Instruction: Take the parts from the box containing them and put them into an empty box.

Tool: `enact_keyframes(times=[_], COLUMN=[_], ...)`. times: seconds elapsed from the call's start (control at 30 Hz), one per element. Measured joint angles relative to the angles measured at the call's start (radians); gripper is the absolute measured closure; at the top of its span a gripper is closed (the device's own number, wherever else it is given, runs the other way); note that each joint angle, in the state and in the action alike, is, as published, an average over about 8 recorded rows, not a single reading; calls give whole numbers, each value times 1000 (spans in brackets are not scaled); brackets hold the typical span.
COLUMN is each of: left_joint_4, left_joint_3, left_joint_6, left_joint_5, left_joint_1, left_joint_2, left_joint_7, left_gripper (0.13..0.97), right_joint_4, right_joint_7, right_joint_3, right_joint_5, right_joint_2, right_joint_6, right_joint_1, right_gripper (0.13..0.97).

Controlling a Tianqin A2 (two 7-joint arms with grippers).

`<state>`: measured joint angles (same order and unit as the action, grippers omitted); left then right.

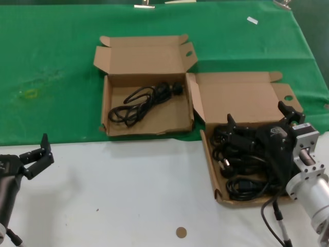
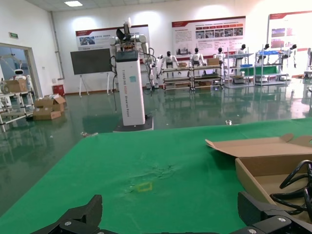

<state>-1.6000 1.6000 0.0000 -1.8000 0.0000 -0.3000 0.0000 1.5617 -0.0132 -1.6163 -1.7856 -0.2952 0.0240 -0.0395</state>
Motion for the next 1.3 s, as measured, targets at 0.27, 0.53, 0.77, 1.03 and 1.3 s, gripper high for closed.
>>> enact_keyframes(times=[0.27, 0.53, 0.77, 1.03, 1.3], left_joint_4=[0, 0, 0, 0, 0], left_joint_3=[0, 0, 0, 0, 0], left_joint_6=[0, 0, 0, 0, 0], left_joint_5=[0, 0, 0, 0, 0], left_joint_1=[0, 0, 0, 0, 0], left_joint_2=[0, 0, 0, 0, 0], left_joint_7=[0, 0, 0, 0, 0], left_gripper=[132, 132, 132, 132, 132], right_joint_4=[0, 0, 0, 0, 0], right_joint_7=[0, 0, 0, 0, 0], right_joint_3=[0, 0, 0, 0, 0], right_joint_5=[0, 0, 0, 0, 0], right_joint_2=[0, 0, 0, 0, 0], right_joint_6=[0, 0, 0, 0, 0], right_joint_1=[0, 0, 0, 0, 0], right_gripper=[129, 129, 129, 129, 129])
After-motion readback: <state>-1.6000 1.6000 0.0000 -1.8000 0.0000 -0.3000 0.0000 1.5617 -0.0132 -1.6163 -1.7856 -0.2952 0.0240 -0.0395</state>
